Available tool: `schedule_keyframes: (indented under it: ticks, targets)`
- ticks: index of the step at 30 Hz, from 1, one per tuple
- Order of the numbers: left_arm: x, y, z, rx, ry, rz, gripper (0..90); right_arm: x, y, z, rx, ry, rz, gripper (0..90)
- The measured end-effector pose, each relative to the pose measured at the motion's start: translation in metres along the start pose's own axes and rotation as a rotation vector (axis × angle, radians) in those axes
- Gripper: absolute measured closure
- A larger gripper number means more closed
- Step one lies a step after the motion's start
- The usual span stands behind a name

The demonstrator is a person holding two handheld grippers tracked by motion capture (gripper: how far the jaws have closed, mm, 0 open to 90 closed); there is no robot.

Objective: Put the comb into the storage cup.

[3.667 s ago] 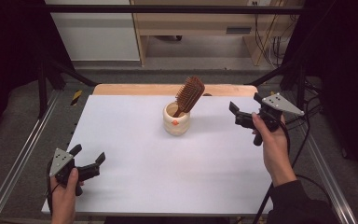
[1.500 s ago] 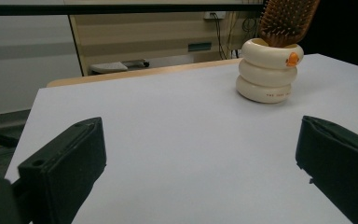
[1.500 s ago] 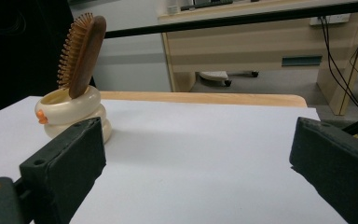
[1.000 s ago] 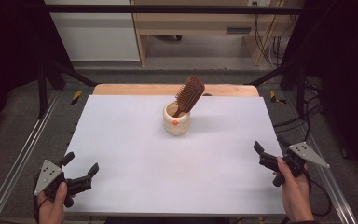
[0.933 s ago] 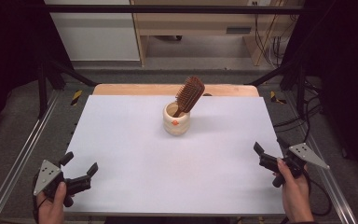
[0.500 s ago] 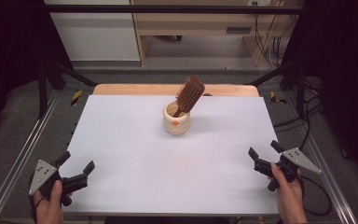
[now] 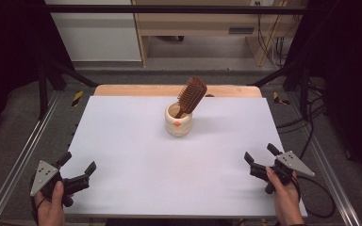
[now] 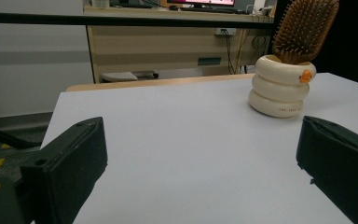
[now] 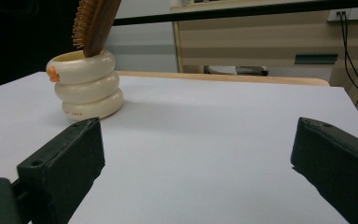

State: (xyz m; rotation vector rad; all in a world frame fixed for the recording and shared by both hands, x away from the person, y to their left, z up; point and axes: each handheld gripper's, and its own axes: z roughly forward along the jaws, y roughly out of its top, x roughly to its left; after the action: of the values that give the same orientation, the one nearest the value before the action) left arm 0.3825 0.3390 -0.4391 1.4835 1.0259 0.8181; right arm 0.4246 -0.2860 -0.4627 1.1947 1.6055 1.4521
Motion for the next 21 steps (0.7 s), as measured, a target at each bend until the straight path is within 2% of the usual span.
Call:
schedule_keyframes:
  ticks: [9, 15, 21]
  targets:
    - [-0.002, -0.001, 0.002, 0.003, 0.0, 0.016, 2.0, 0.006, -0.003, 0.004, 0.016, 0.024, -0.014, 3.4]
    - [-0.002, -0.002, 0.003, 0.002, -0.001, 0.013, 2.3, 0.01, -0.004, 0.007, 0.022, 0.043, -0.028, 3.3]
    - [-0.003, -0.002, 0.004, -0.002, 0.004, 0.018, 2.4, 0.013, -0.005, 0.009, 0.026, 0.045, -0.042, 2.5]
